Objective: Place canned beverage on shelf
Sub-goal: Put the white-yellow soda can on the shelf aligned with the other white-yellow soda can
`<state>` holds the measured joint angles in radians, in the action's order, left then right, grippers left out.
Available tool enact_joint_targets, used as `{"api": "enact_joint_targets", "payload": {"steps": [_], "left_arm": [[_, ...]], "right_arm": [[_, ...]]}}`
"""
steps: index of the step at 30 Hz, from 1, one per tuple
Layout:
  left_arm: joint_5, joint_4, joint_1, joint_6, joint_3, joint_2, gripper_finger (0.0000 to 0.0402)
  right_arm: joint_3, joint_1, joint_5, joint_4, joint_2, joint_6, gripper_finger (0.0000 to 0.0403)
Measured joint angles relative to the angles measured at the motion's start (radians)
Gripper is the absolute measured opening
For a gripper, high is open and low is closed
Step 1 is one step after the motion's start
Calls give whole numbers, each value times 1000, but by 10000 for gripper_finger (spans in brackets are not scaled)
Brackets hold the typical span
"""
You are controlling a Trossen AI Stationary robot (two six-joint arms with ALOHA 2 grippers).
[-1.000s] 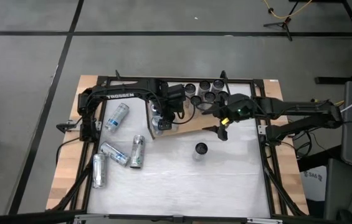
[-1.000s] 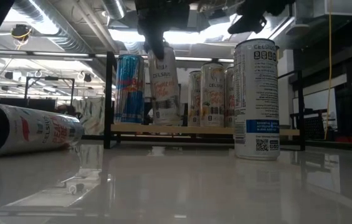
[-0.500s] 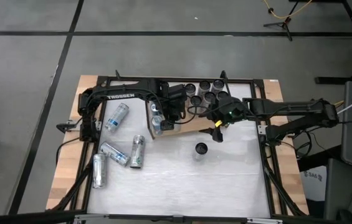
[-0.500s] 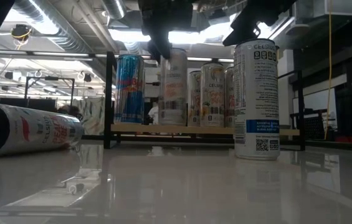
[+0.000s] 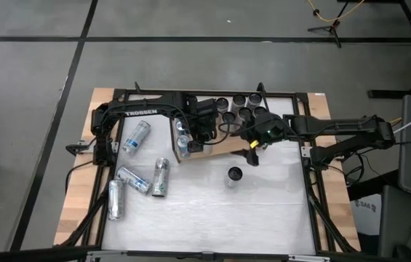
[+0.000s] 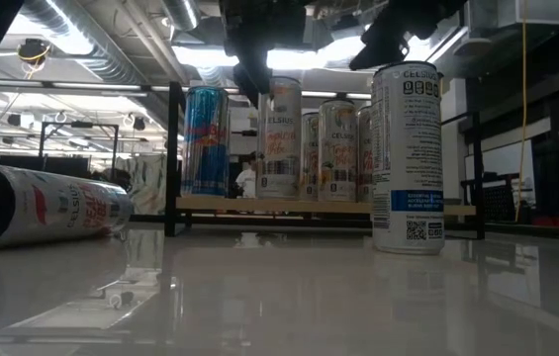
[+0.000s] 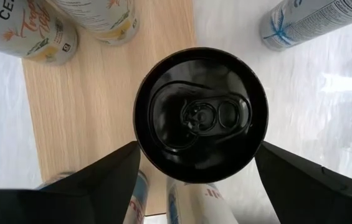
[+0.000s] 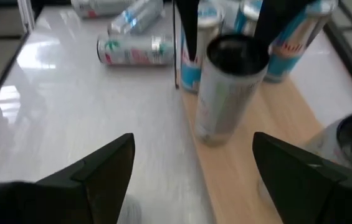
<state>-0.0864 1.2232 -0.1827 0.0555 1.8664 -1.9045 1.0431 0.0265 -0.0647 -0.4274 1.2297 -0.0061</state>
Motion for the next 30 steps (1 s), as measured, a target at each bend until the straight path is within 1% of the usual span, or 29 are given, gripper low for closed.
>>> {"api": "enact_joint_targets", "payload": {"steps": [8, 16, 20, 23, 27, 30], "left_arm": [[5, 47, 0, 0, 0, 36, 308], [33, 49, 0, -1, -1, 168, 309], [86, 49, 6, -36, -1, 257, 309], [145, 53, 20, -80, -1, 320, 309], [219, 61, 66, -130, -1, 399, 309], [273, 65, 119, -138, -2, 454, 309]], "right_arm": [[0, 0, 0, 156, 0, 0, 321], [0, 0, 5, 290, 0, -1, 321], [1, 0, 2, 369, 11, -1, 321], [27, 0, -7, 386, 42, -3, 321], [112, 0, -21, 360, 122, -15, 321], [203, 0, -27, 274, 190, -41, 321]]}}
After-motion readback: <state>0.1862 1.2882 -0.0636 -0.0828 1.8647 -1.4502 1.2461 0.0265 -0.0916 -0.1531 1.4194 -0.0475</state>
